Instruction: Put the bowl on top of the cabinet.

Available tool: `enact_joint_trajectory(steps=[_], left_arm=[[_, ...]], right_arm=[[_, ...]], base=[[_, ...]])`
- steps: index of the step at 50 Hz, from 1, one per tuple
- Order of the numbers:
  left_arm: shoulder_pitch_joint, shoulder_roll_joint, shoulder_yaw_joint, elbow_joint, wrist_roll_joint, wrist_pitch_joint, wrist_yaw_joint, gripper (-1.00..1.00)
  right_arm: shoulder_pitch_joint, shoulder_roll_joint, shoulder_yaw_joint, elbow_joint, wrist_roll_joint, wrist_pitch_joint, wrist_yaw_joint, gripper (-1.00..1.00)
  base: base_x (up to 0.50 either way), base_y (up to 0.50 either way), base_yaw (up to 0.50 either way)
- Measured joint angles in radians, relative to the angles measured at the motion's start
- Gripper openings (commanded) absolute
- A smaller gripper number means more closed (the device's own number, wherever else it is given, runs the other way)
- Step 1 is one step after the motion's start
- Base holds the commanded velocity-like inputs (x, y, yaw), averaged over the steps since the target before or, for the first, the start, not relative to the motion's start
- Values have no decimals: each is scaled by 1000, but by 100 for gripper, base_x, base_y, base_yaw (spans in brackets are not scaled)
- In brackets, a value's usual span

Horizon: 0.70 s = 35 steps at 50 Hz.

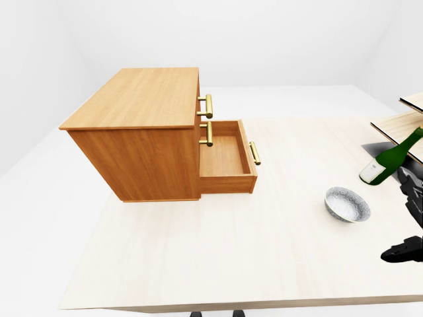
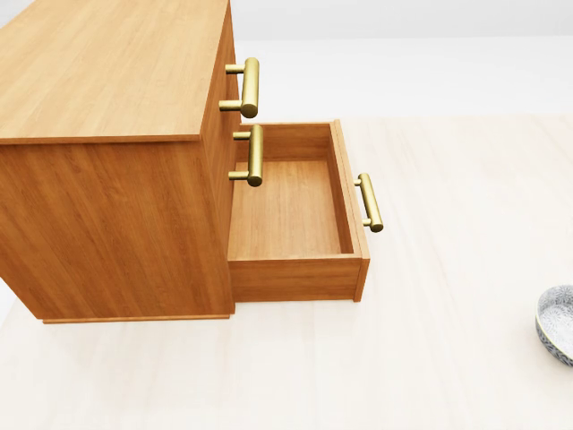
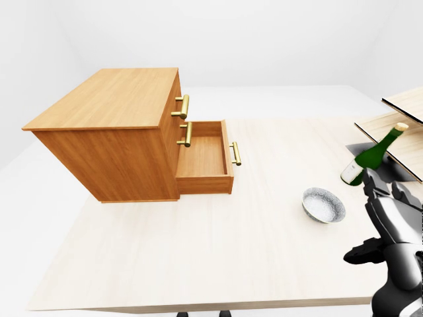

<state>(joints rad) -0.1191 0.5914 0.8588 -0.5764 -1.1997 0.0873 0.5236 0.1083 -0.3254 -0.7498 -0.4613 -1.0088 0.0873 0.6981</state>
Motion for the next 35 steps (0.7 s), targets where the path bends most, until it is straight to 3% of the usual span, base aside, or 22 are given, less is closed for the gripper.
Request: enact_joint_trajectory(steps=[18, 35], left_arm=[[3, 0, 4, -5, -9, 0, 0, 100], [7, 0, 10, -6, -13, 0, 0, 100]], right_arm=[[-63, -76, 77, 148, -15, 0, 0, 100], [-67, -75, 148, 237, -14, 0, 0, 100]], base=[[0, 0, 0], [0, 0, 0]])
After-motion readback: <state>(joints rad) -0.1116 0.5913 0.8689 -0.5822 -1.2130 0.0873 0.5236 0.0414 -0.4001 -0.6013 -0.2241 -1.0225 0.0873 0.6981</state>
